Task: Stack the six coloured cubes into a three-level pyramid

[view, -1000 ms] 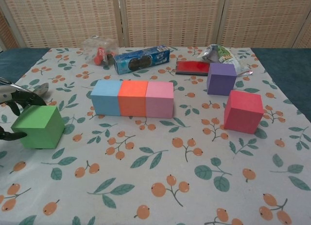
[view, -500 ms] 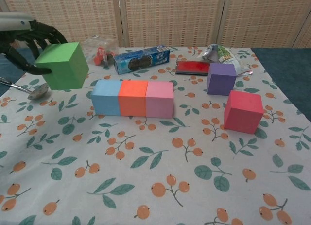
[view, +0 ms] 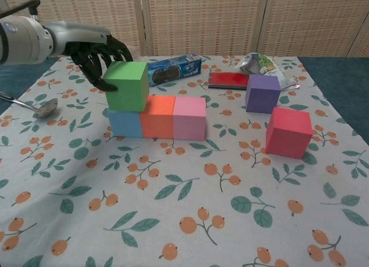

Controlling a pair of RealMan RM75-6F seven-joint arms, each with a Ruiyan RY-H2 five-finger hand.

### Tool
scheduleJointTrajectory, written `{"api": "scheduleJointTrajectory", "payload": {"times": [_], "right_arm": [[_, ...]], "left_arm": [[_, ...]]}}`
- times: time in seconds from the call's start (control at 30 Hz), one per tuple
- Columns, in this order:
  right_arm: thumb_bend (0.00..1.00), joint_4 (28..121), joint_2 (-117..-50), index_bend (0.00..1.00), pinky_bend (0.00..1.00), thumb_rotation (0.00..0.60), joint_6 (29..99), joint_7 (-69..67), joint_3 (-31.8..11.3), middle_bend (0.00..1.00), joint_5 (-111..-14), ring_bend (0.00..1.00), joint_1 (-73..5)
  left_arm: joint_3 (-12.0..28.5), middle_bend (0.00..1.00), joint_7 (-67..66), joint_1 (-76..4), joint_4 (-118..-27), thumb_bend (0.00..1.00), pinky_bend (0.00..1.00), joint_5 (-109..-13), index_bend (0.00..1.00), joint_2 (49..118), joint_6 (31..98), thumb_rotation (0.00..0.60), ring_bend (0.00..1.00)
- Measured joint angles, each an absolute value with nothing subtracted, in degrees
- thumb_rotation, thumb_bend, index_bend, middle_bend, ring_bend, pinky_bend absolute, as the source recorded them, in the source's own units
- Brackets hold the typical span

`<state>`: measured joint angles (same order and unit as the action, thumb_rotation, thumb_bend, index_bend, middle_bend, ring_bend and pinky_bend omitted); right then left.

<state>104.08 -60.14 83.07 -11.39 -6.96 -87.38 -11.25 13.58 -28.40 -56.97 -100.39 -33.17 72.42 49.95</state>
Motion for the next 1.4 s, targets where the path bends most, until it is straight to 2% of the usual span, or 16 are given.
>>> {"api": "scheduleJointTrajectory", "payload": {"times": [0.13,0.4,1.4], "right_arm": [[0.11,104.0,-59.9,0.0,0.0,0.6,83.2,-11.7,-6.9,0.01,-87.4,0.0,-11.1],[0.11,104.2,-59.5,0.0,0.0,0.6,83.0,-11.8,-6.9,0.01,-87.2,0.0,-11.0],[0.11,104.6,-59.5,0.0,0.0,0.6,82.7,-10.8,-7.4,0.01,-86.3,0.0,-11.1]], "left_arm": [[13.4,0.31,-33.0,-61.1,-99.8,0.32,0.31,-27.0,0.27,75.2,52.9,0.6,0.27],[13.6,0.3,-34.6,-63.7,-98.4,0.32,0.3,-22.3,0.27,77.3,55.4,0.6,0.26],[12.0,0.28,-30.4,-62.7,-94.6,0.32,0.25,-27.5,0.26,79.2,53.3,0.6,0.23]]}}
